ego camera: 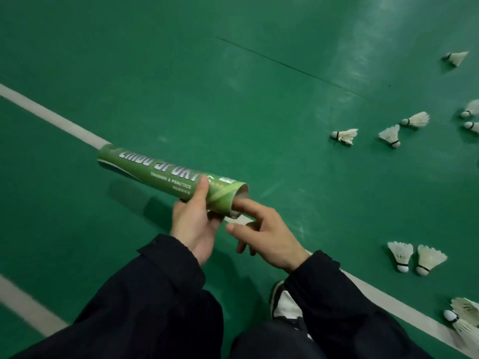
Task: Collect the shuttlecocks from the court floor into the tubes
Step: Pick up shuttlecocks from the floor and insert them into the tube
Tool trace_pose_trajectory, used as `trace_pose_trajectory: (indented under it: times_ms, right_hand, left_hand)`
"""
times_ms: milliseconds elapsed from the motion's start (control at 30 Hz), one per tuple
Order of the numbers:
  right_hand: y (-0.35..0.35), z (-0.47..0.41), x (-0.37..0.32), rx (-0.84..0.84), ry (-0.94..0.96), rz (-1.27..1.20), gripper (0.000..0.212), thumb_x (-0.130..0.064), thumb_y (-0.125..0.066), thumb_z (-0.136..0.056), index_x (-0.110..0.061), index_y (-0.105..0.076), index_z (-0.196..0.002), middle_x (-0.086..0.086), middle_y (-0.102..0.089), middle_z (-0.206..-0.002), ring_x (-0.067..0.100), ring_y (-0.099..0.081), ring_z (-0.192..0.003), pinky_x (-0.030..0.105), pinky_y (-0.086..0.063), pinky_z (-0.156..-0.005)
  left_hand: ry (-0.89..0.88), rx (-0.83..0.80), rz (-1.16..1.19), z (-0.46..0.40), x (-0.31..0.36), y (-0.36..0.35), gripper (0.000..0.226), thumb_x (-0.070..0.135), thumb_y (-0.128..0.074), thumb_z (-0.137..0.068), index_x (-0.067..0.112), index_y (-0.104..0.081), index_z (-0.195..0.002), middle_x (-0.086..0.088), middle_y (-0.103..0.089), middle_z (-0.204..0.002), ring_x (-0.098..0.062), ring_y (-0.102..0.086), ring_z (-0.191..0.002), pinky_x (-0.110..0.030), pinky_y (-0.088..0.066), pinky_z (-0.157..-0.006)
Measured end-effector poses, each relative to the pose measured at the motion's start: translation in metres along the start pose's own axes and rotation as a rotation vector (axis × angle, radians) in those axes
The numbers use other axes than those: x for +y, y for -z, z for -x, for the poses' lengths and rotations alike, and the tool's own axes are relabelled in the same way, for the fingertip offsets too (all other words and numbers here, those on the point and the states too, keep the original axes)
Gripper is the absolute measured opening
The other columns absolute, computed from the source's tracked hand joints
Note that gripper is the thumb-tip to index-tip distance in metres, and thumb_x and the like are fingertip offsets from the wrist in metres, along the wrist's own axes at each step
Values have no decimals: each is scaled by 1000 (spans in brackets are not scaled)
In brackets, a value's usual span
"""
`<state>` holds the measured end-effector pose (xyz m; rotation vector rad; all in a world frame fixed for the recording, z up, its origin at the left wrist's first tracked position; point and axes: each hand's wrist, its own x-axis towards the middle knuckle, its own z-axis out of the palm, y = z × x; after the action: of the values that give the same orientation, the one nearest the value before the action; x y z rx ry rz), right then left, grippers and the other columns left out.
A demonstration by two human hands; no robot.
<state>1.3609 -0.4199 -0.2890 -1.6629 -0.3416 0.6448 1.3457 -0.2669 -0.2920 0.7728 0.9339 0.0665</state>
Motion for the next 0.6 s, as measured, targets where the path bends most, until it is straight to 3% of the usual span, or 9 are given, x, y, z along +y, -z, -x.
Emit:
trace_pose_trajectory:
  times_ms: [100,167,233,300,400,433,500,600]
  right_hand:
    - [-21,-30,12,246,7,-170,15,-23,-61,-91,-19,-69,-103,2,-76,-99,21,-53,-52,27,-46,-49]
    - [-39,-63,42,260,-109,-21,10,-26,-63,-92,-26,-69,-101,-3,-74,-98,19,-57,-60,31,-50,-54]
    - [-60,-95,73,172,-160,224,20,-29,-63,-91,-30,-67,-111,-11,-71,-109,20,-67,-76,39,-58,-74]
    - [-81,-122,97,42,-125,476,37,-29,-60,-92,-27,-62,-129,-5,-64,-135,22,-67,-110,38,-52,-100]
    - [-107,-156,117,-111,-36,733,60,-26,-60,-95,-30,-39,-151,1,-30,-165,24,-47,-139,40,-45,-109]
    - [-113,-165,122,-128,-47,750,70,-25,-62,-94,-32,-28,-156,2,-24,-167,27,-47,-139,42,-46,-108]
    - [-121,-181,134,-108,-144,720,80,-21,-67,-90,-27,-23,-157,12,-39,-158,32,-55,-129,43,-48,-103]
    - [-120,-174,130,32,-265,525,42,-20,-70,-86,-16,-56,-126,10,-70,-112,28,-67,-99,38,-52,-84]
  left_hand:
    - [-117,144,79,-22,47,38,58,32,-72,-96,7,-49,-143,-11,-71,-129,-24,-74,-111,-41,-62,-92]
    - [-157,217,56,-28,58,70,63,31,-72,-96,10,-42,-148,-8,-70,-131,-20,-74,-110,-42,-59,-99]
    - [-142,244,26,-30,58,102,69,32,-72,-95,12,-38,-151,-8,-70,-131,-18,-76,-107,-39,-60,-96]
    - [-110,263,52,-31,53,127,66,32,-71,-96,11,-39,-150,-8,-70,-131,-19,-76,-106,-37,-62,-90]
    - [-53,295,104,-33,43,154,56,32,-69,-98,9,-47,-146,-9,-70,-131,-20,-73,-107,-37,-61,-87]
    - [-35,313,110,-34,39,160,55,33,-69,-98,9,-50,-144,-9,-70,-131,-18,-72,-105,-36,-61,-87]
    - [-15,352,114,-34,33,168,54,35,-69,-98,9,-53,-142,-9,-70,-131,-18,-69,-96,-34,-57,-83]
    - [-6,395,131,-36,31,171,54,37,-72,-97,9,-53,-140,-11,-70,-133,-18,-69,-99,-34,-58,-83]
